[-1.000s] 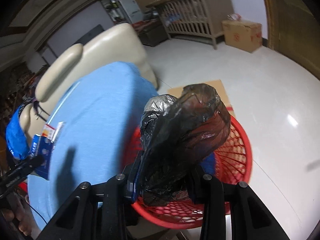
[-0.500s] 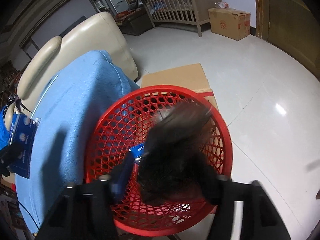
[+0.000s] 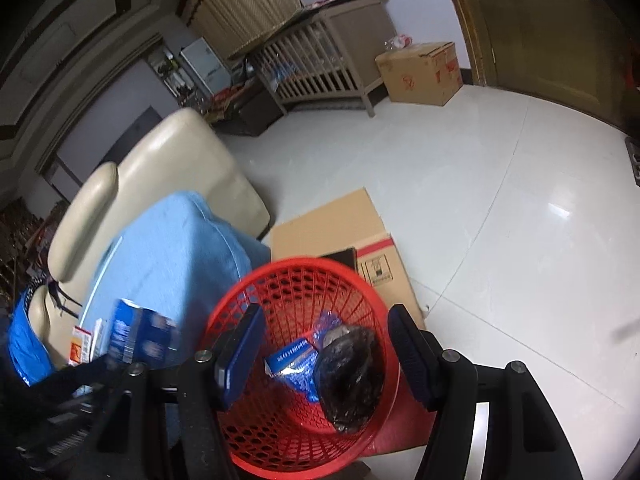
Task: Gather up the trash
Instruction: 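Open both tools to drop the black bags and toothpaste box into the wastebasket, then move both tools back toward the remaining trash on the table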
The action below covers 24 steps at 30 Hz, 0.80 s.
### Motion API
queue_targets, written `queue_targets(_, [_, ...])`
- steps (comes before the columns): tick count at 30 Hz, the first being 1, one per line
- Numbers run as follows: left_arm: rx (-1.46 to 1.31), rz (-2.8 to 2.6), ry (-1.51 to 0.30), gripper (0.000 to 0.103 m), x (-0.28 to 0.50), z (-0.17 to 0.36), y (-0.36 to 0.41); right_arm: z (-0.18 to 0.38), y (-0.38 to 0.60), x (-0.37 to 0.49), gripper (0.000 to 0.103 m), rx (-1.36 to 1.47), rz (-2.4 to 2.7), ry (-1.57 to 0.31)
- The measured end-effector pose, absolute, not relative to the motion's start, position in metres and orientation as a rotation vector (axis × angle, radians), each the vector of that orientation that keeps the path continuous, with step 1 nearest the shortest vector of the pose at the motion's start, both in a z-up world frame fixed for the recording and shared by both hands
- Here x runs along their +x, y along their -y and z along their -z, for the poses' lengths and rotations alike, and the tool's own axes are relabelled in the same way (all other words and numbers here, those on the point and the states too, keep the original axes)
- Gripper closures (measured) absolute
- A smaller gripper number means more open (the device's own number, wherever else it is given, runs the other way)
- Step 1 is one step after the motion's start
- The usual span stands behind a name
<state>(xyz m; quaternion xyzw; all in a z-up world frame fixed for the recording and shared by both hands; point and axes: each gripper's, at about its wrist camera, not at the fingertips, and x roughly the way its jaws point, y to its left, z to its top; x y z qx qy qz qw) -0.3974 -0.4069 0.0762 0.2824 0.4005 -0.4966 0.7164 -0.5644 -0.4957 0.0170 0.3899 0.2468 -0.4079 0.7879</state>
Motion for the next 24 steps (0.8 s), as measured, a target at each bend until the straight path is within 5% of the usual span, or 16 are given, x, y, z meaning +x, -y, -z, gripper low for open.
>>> queue_targets(24, [0.656, 1.038, -0.901, 0.037, -0.383, -0.075, 0.398, -0.051, 0.491, -0.551, 0.035, 0.840, 0.828, -0.438])
